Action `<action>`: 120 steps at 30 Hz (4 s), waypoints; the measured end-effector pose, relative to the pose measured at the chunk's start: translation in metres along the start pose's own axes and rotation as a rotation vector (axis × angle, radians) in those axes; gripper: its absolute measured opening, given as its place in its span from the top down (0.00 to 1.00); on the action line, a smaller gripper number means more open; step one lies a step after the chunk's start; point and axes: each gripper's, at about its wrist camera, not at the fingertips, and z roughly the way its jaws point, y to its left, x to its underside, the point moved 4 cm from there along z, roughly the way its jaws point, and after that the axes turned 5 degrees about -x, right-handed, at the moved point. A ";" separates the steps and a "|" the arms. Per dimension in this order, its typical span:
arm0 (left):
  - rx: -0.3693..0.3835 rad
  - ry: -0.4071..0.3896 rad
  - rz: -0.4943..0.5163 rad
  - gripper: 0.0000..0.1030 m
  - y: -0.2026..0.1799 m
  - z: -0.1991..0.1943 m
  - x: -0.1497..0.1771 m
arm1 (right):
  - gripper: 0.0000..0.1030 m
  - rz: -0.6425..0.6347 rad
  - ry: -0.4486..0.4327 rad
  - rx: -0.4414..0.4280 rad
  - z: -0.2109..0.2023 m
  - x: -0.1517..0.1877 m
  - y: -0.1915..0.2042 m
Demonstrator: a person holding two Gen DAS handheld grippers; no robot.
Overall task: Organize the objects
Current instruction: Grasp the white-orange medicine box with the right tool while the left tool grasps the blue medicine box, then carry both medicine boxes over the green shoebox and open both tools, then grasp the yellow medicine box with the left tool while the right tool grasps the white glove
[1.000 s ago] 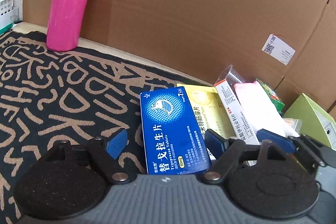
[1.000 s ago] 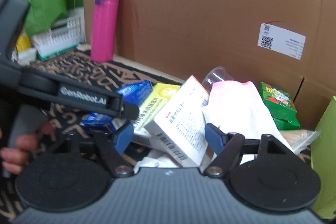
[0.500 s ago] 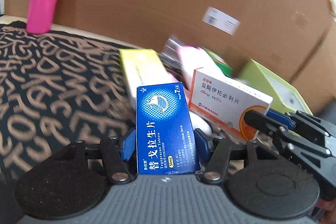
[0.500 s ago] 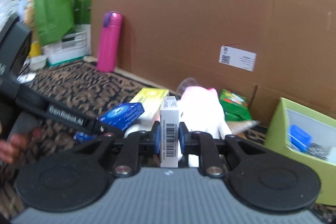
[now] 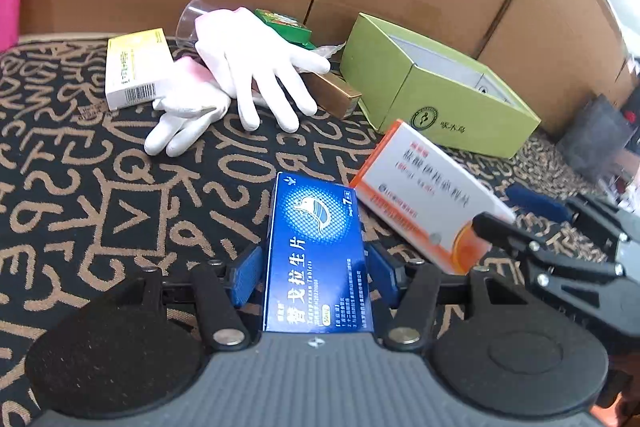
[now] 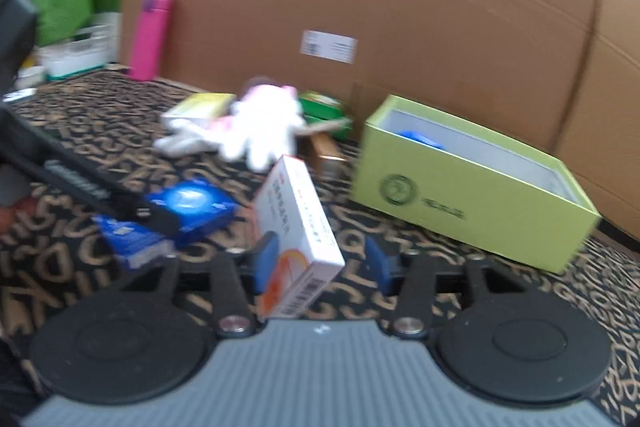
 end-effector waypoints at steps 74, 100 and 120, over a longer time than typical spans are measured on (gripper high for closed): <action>0.052 -0.156 0.125 0.42 -0.189 0.155 -0.200 | 0.35 0.212 0.038 0.288 0.129 -0.063 -0.277; -0.069 -0.215 0.091 0.16 -0.128 0.047 -0.134 | 0.00 0.110 -0.120 0.290 0.012 -0.040 -0.165; -0.280 -0.139 -0.226 0.16 0.059 0.019 -0.056 | 0.00 0.241 0.039 0.016 0.050 0.009 -0.052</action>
